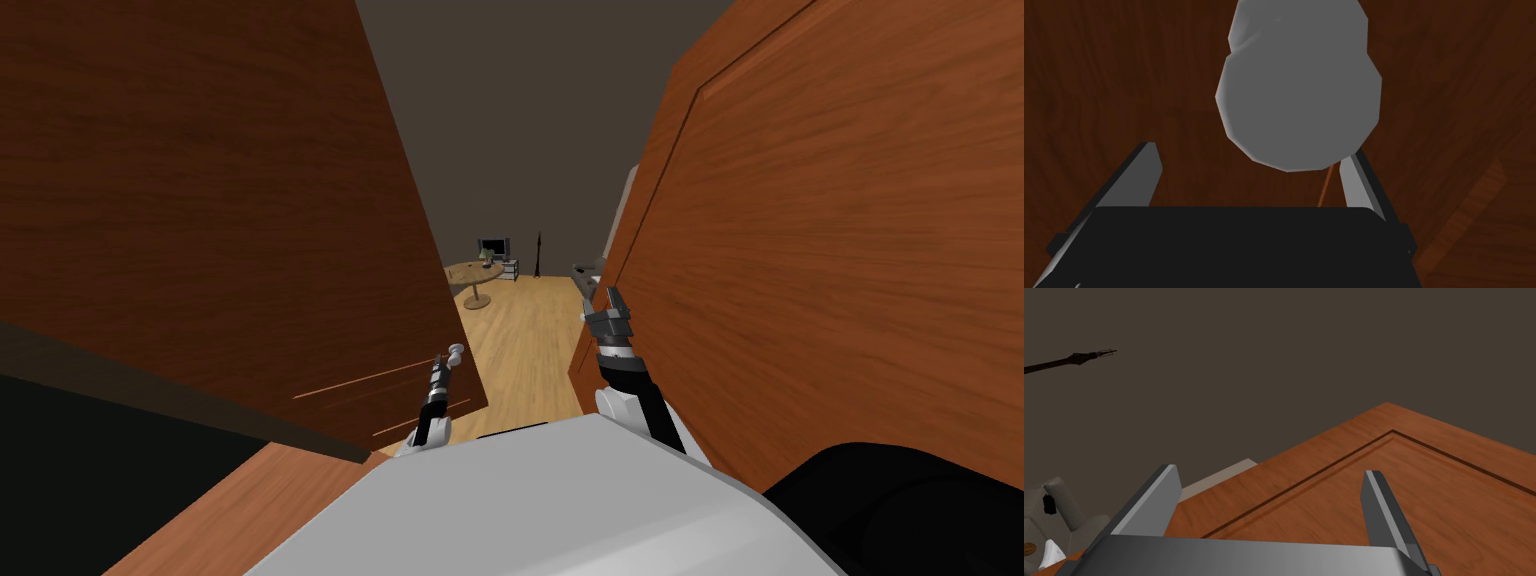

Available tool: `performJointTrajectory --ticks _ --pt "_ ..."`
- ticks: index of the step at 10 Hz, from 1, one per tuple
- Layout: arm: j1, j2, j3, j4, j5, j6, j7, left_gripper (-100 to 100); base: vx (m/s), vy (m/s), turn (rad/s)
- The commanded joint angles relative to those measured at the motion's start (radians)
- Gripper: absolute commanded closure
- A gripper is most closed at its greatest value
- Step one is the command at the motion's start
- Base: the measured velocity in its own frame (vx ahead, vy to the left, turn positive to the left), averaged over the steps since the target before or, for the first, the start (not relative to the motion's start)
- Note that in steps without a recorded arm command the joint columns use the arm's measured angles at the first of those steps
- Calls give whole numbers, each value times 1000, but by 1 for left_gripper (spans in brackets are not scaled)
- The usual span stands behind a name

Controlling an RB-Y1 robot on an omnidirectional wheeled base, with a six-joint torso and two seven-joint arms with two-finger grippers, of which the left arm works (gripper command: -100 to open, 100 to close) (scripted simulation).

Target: Push the door open

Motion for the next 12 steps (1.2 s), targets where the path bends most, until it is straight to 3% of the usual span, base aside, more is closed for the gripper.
performJointTrajectory --ticks 1,6,7,9,10,12 --pt "0 -4 -6 0 18 0 49 -100 -62 16 -54" --pt "-1 -15 -23 -6 71 -1 176 -100 -46 20 -47" --pt "-1 -15 -23 -6 71 -1 183 -100 -35 16 -24" --pt "-2 -22 -32 -9 102 -2 247 -100 -48 18 -49" --pt "-2 -22 -32 -9 102 -2 260 -100 -46 19 -27" --pt "-2 -31 -42 -12 134 -2 323 -100 -51 11 -67"
